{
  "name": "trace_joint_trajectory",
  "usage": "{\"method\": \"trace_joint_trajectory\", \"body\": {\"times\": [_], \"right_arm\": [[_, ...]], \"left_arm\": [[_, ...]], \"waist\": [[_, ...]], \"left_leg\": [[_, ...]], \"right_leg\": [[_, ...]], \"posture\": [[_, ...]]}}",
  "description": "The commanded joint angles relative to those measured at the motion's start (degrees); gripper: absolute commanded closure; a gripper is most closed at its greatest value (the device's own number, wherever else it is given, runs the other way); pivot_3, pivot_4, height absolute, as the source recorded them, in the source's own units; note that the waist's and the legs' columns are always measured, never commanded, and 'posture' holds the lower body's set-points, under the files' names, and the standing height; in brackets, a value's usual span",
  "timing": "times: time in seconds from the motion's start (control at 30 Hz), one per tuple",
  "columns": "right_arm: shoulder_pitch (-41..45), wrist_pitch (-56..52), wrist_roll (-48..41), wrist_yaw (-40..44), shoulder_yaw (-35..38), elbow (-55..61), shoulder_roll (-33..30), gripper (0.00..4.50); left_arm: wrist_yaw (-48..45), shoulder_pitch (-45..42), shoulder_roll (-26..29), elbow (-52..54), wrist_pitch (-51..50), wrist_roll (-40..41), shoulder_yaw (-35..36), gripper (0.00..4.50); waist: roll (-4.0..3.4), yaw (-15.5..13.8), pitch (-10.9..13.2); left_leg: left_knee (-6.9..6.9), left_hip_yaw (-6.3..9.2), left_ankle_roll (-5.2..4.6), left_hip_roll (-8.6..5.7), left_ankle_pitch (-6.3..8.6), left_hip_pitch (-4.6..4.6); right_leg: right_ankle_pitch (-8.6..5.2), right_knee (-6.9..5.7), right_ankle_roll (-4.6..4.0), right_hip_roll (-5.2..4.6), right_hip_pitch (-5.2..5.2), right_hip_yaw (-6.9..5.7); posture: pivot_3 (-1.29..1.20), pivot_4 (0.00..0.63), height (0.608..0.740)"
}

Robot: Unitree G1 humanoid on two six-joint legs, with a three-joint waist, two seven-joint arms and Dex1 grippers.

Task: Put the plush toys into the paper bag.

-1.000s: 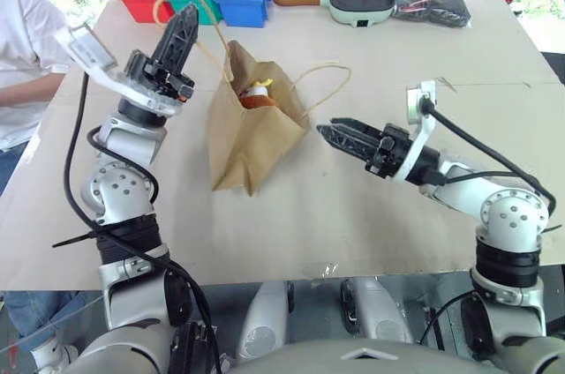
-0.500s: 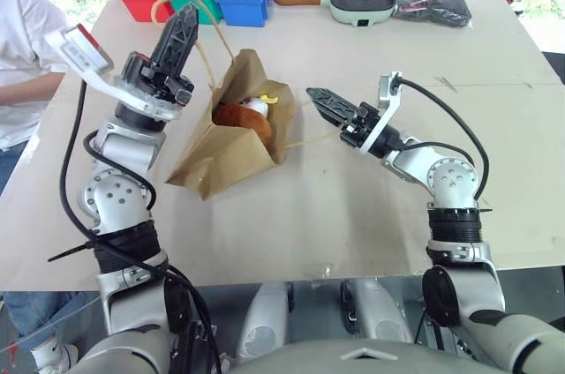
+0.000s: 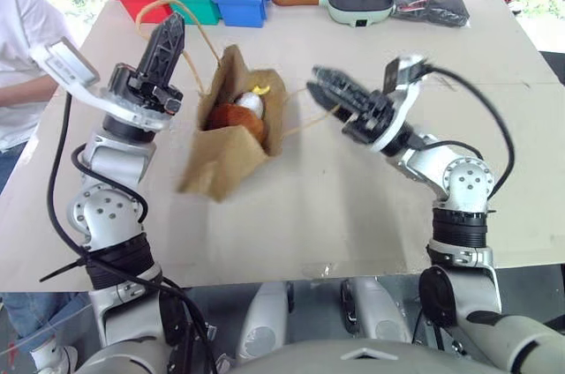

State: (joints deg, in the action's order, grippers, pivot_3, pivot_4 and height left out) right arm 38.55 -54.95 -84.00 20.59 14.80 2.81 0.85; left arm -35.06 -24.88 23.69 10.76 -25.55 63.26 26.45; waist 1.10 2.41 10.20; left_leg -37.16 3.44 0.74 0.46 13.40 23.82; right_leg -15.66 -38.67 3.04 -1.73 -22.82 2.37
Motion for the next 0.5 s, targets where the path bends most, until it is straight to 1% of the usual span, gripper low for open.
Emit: {"method": "trace_joint_trajectory", "body": {"times": [0.03, 0.13, 0.27, 0.37, 0.5], "right_arm": [[5.1, 3.8, -6.3, -2.7, 1.2, 5.7, 0.9, 0.75], [8.4, 5.3, -7.7, -4.6, 0.6, 7.2, 0.0, 0.75], [11.9, 6.7, -5.6, -6.8, -0.4, 9.3, -3.2, 0.75], [11.0, 6.4, -3.6, -8.2, -2.1, 11.7, -6.2, 0.75], [8.1, 6.5, 0.9, -11.4, -5.4, 15.7, -8.7, 0.75]], "left_arm": [[-0.3, -3.2, 0.0, 0.1, 1.6, 0.4, 0.3, 4.5], [-1.0, -6.3, 0.1, -3.9, 3.0, -2.2, -0.2, 4.5], [-3.2, -12.4, 1.5, -13.9, 6.5, -10.4, -3.5, 4.5], [-5.8, -14.9, 2.0, -19.3, 8.7, -15.2, -5.9, 4.5], [-9.7, -14.4, 1.8, -22.6, 11.5, -20.3, -8.8, 4.5]], "waist": [[0.0, 0.0, 0.0], [0.0, -0.1, 0.0], [0.0, -0.2, 0.0], [0.0, -0.2, 0.0], [0.0, 0.1, 0.0]], "left_leg": [[0.0, 0.01, 0.0, 0.0, 0.0, 0.01], [-0.01, 0.0, 0.0, 0.0, 0.0, 0.0], [-0.03, 0.0, 0.0, -0.04, 0.0, 0.0], [-0.03, -0.01, 0.0, -0.07, 0.0, 0.02], [0.07, -0.04, 0.0, -0.04, 0.0, 0.02]], "right_leg": [[0.0, -0.01, 0.0, 0.0, 0.0, -0.01], [0.0, -0.01, 0.0, -0.01, 0.0, -0.02], [0.0, -0.03, 0.0, -0.02, 0.0, -0.03], [0.0, 0.01, 0.0, -0.02, 0.0, -0.02], [0.0, 0.06, 0.0, -0.04, -0.04, 0.02]], "posture": [[0.0, 0.15, 0.74], [0.0, 0.15, 0.74], [0.0, 0.15, 0.74], [0.0, 0.15, 0.74], [0.0, 0.15, 0.74]]}}
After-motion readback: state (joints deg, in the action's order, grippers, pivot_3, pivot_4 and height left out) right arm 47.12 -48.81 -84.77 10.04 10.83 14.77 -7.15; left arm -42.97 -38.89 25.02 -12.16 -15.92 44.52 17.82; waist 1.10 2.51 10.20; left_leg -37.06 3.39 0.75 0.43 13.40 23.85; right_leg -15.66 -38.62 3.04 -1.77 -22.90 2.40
